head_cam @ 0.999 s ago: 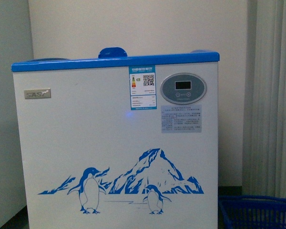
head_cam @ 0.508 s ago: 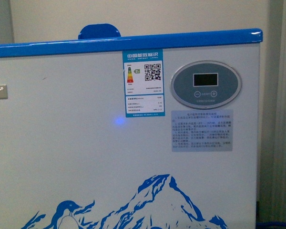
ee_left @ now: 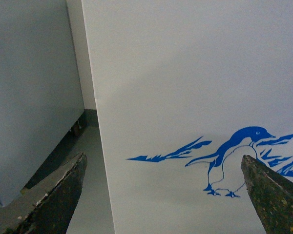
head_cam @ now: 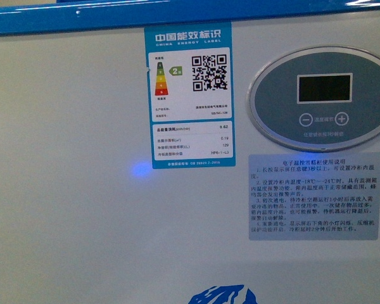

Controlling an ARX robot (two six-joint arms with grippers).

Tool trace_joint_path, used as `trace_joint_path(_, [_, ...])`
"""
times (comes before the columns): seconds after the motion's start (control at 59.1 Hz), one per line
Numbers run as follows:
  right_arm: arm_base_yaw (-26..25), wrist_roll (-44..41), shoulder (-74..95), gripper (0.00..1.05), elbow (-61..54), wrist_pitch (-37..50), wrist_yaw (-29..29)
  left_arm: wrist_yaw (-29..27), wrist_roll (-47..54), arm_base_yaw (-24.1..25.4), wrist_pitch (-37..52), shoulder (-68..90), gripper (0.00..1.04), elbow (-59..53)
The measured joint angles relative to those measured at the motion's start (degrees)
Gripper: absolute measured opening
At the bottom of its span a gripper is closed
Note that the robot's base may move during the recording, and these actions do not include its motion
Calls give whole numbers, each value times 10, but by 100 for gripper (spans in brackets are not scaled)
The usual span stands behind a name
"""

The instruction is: Put drink in fridge

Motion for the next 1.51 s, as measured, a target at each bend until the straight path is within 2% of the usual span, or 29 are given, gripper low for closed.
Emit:
trace_joint_path(0.034, [-28,-2,57,97,16,-14,4,0,0,0,0,0,97,0])
trace_joint_path(0.068, [-69,-8,134,97,24,0,-10,0,0,0,0,0,97,0])
trace_joint_path(0.102, [-87,-17,174,97,26,17,-18,0,0,0,0,0,97,0])
trace_joint_path(0.22, [-147,-54,355,97,35,141,-33,0,0,0,0,0,97,0])
trace_joint_path(0.254, [-159,-67,440,97,48,202,-40,0,0,0,0,0,97,0])
trace_joint_path(0.389, [-160,-106,697,97,105,375,-40,0,0,0,0,0,97,0])
trace_joint_path(0.576, [-158,-135,991,97,200,503,-5,0,0,0,0,0,97,0])
trace_joint_path(0.813, [-162,-99,1262,97,371,485,3,0,0,0,0,0,97,0])
trace_joint_path(1.135, [-162,-76,1455,97,587,428,20,0,0,0,0,0,97,0])
trace_joint_path(1.507, [-161,-49,1566,97,758,337,24,0,0,0,0,0,97,0])
